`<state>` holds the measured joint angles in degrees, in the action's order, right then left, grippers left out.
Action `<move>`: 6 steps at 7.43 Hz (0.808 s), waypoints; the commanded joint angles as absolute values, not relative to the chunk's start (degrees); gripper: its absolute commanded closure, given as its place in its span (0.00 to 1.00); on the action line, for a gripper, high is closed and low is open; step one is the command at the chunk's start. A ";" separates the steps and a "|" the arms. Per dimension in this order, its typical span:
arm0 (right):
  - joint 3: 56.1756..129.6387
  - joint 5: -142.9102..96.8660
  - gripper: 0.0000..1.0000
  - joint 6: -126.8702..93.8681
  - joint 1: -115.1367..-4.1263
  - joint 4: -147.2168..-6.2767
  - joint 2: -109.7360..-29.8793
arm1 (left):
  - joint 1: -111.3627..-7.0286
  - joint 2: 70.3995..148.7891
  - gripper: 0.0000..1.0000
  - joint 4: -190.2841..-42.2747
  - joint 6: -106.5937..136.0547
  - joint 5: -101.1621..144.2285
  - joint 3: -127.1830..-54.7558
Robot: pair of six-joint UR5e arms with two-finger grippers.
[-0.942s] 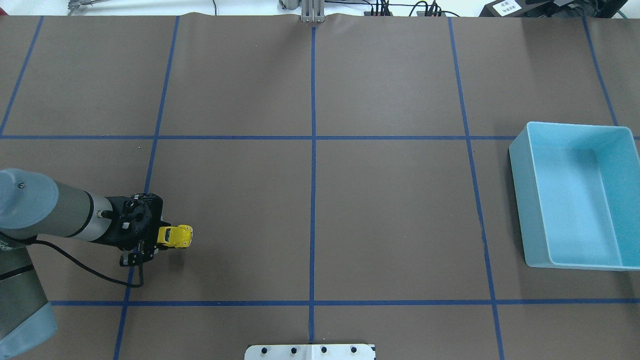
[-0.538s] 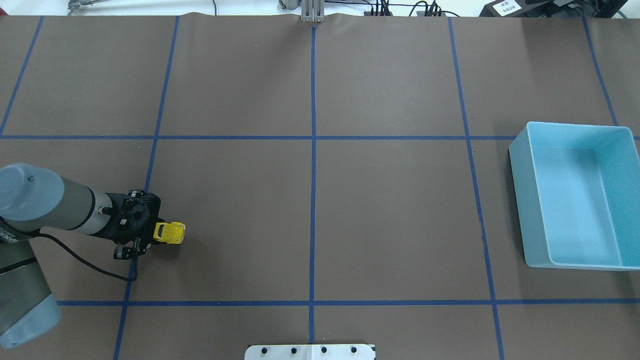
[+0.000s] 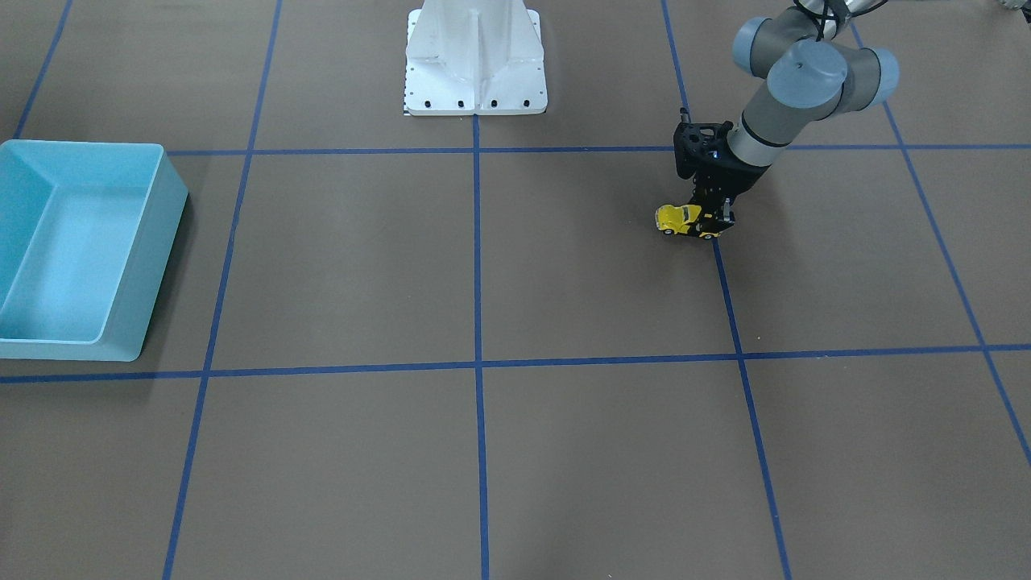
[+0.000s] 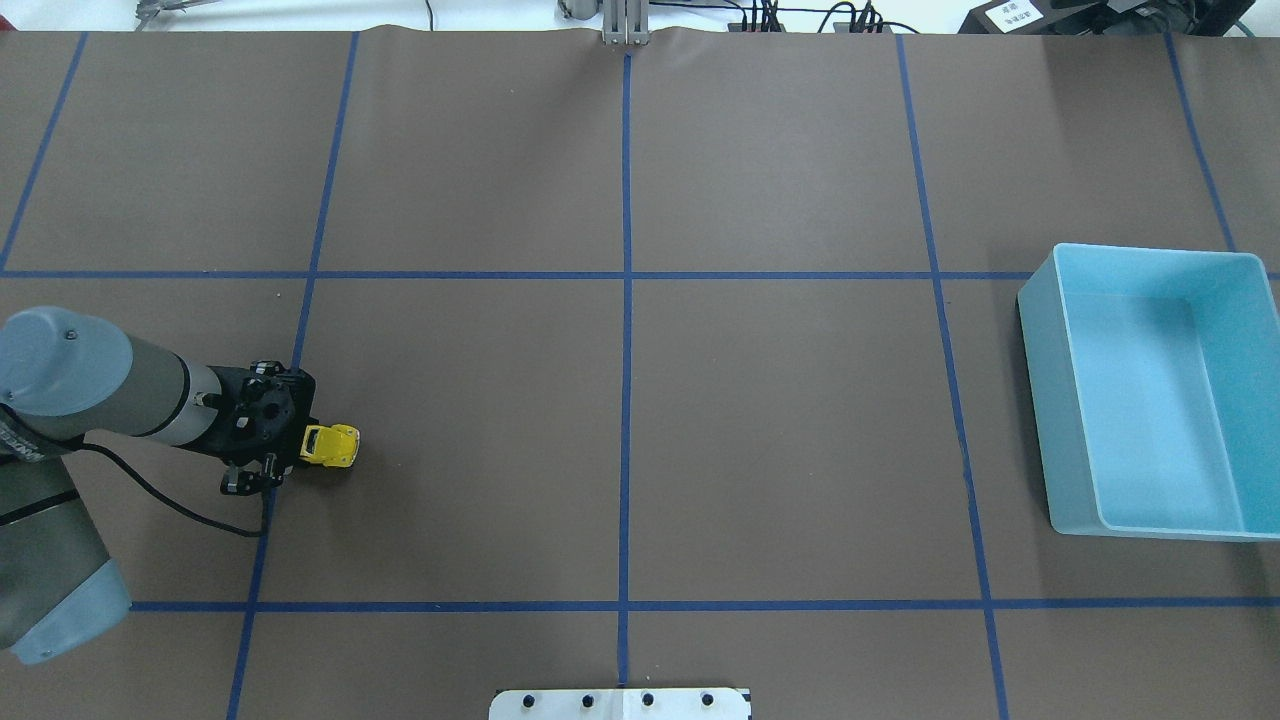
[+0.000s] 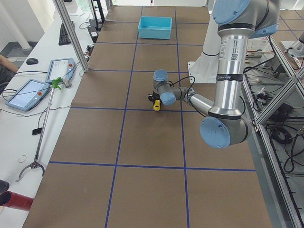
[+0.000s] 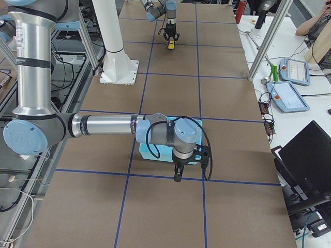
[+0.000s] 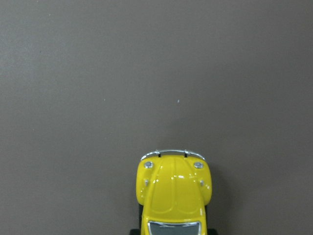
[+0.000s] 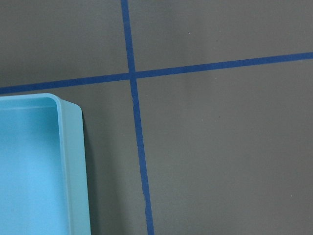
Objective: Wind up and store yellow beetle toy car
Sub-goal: 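Drag the held car back along the table to wind its motor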
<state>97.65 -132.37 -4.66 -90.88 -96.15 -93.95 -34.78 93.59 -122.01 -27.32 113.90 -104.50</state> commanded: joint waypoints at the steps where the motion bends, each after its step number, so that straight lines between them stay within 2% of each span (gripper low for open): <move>1: 97.65 -132.36 0.00 -4.66 -90.88 -96.15 -93.96 | -35.16 93.52 0.76 -123.12 -27.16 114.17 -104.24; 6: 97.65 -132.36 0.00 -4.66 -90.88 -96.15 -93.96 | -35.77 92.90 0.76 -125.51 -27.16 115.92 -102.48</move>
